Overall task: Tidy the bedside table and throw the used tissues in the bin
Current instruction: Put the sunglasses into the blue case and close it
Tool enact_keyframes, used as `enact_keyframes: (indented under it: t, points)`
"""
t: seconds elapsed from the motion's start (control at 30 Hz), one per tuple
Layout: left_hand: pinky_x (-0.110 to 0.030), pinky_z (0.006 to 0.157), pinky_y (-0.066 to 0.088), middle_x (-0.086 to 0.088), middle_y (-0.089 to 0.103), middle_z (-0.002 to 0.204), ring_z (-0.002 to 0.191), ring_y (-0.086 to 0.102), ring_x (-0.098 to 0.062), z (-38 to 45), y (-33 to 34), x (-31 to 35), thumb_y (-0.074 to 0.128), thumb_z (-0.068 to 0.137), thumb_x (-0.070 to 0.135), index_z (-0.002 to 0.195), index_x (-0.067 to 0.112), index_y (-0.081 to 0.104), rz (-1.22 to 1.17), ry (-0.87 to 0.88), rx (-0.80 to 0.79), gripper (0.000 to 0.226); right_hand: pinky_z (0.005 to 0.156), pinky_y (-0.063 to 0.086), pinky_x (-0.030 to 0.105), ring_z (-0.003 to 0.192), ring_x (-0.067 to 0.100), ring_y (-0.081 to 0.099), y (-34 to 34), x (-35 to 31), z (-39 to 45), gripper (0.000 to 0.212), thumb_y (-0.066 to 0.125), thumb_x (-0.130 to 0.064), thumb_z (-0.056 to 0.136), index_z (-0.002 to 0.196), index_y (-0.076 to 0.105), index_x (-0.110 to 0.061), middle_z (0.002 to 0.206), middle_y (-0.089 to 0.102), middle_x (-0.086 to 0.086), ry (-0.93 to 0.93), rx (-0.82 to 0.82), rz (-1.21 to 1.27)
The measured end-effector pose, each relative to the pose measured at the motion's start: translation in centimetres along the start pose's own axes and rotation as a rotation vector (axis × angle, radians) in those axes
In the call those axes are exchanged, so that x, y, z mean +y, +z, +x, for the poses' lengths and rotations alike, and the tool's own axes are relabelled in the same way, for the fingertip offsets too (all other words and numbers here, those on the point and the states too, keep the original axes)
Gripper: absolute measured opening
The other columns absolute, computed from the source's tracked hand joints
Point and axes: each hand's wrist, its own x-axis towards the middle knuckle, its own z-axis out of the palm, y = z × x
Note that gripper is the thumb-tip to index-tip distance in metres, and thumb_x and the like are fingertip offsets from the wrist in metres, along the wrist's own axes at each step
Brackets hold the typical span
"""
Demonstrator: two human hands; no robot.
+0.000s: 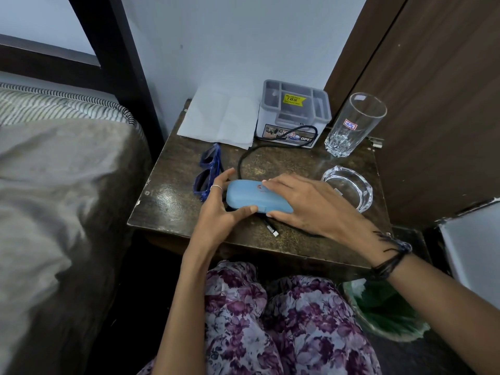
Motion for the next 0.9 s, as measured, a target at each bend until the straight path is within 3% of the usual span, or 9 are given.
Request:
enact_keyframes:
  t: [0.1, 0.2, 0.27, 0.37, 0.47, 0.53, 0.63, 0.73, 0.9]
  points:
    - [-0.045, 0.096, 0.049, -0.002, 0.052, 0.119, 0.109, 0.056, -0.019, 0.2, 0.1, -0.2, 0.077, 0.056, 0.026, 0.129, 0.034, 0.037, 0.007, -0.005, 0.018, 0.084, 0.088, 0.052, 0.043, 0.120, 0.026, 0.053, -0.2, 0.0, 0.3, 0.057, 0.055, -0.036, 0.090, 0.138, 0.041, -0.008, 0.133, 0.054, 0.009, -0.059, -0.081, -0.104]
    - [-0.046, 0.094, 0.050, -0.002, 0.054, 0.117, 0.108, 0.057, -0.019, 0.3, 0.2, -0.3, 0.080, 0.051, 0.027, 0.129, 0.033, 0.037, 0.017, -0.003, 0.035, 0.089, 0.056, 0.060, 0.041, 0.095, 0.032, 0.069, 0.4, 0.0, 0.4, 0.048, 0.061, -0.026, 0.082, 0.117, 0.058, 0.007, 0.110, 0.066, 0.024, -0.166, -0.043, -0.215]
    - [-0.048, 0.094, 0.049, -0.003, 0.057, 0.119, 0.109, 0.058, -0.020, 0.3, 0.1, -0.4, 0.081, 0.046, 0.037, 0.129, 0.037, 0.035, 0.020, -0.003, 0.045, 0.095, 0.047, 0.058, 0.039, 0.088, 0.032, 0.071, 0.6, 0.2, 0.5, 0.049, 0.045, -0.029, 0.083, 0.111, 0.061, 0.008, 0.103, 0.069, 0.026, -0.183, -0.007, -0.253]
    - [-0.050, 0.096, 0.048, -0.004, 0.059, 0.121, 0.112, 0.058, -0.021, 0.3, 0.1, -0.7, 0.080, 0.044, 0.045, 0.132, 0.041, 0.032, 0.018, -0.003, 0.054, 0.100, 0.051, 0.059, 0.040, 0.092, 0.029, 0.070, 0.5, 0.9, 0.6, 0.053, 0.039, -0.033, 0.086, 0.118, 0.059, 0.005, 0.108, 0.069, 0.022, -0.206, -0.057, -0.253]
    - [-0.050, 0.096, 0.048, 0.001, 0.060, 0.118, 0.113, 0.057, -0.021, 0.4, 0.0, -0.8, 0.084, 0.046, 0.037, 0.131, 0.046, 0.031, 0.031, 0.013, 0.035, 0.100, 0.083, 0.056, 0.044, 0.115, 0.027, 0.059, -0.6, 1.4, 0.5, 0.053, 0.046, -0.038, 0.093, 0.138, 0.042, -0.009, 0.132, 0.056, 0.012, -0.181, -0.073, -0.076]
    - [-0.048, 0.098, 0.047, 0.011, 0.057, 0.113, 0.113, 0.056, -0.019, 0.5, -0.1, -0.8, 0.082, 0.049, 0.026, 0.129, 0.050, 0.029, 0.039, 0.019, 0.012, 0.099, 0.091, 0.050, 0.036, 0.118, 0.022, 0.054, -1.1, 1.9, 0.4, 0.056, 0.044, -0.042, 0.094, 0.144, 0.030, -0.020, 0.138, 0.050, 0.004, -0.111, -0.084, -0.004]
    - [-0.045, 0.099, 0.046, 0.016, 0.054, 0.112, 0.111, 0.055, -0.016, 0.5, 0.0, -1.0, 0.084, 0.055, 0.018, 0.134, 0.049, 0.024, 0.069, 0.044, -0.009, 0.104, 0.075, 0.044, 0.028, 0.100, 0.024, 0.062, -1.3, 2.3, 0.8, 0.054, 0.048, -0.043, 0.092, 0.136, 0.019, -0.028, 0.133, 0.056, 0.003, -0.046, -0.051, 0.076]
    - [-0.039, 0.102, 0.044, 0.019, 0.053, 0.109, 0.108, 0.054, -0.007, 0.4, 0.0, -1.0, 0.084, 0.060, 0.003, 0.143, 0.040, 0.017, 0.094, 0.057, -0.025, 0.112, 0.067, 0.041, 0.028, 0.086, 0.030, 0.065, -0.6, 2.5, 1.4, 0.033, 0.042, -0.040, 0.094, 0.115, 0.018, -0.029, 0.119, 0.063, 0.010, -0.048, 0.036, 0.127]
    - [-0.040, 0.102, 0.043, 0.020, 0.055, 0.109, 0.110, 0.054, -0.010, 0.5, 0.0, -1.0, 0.083, 0.061, 0.003, 0.145, 0.038, 0.014, 0.125, 0.070, -0.031, 0.114, 0.058, 0.042, 0.031, 0.065, 0.022, 0.057, -0.2, 2.9, 3.1, 0.023, 0.033, -0.036, 0.098, 0.116, 0.022, -0.027, 0.108, 0.064, 0.010, 0.048, 0.157, 0.141]
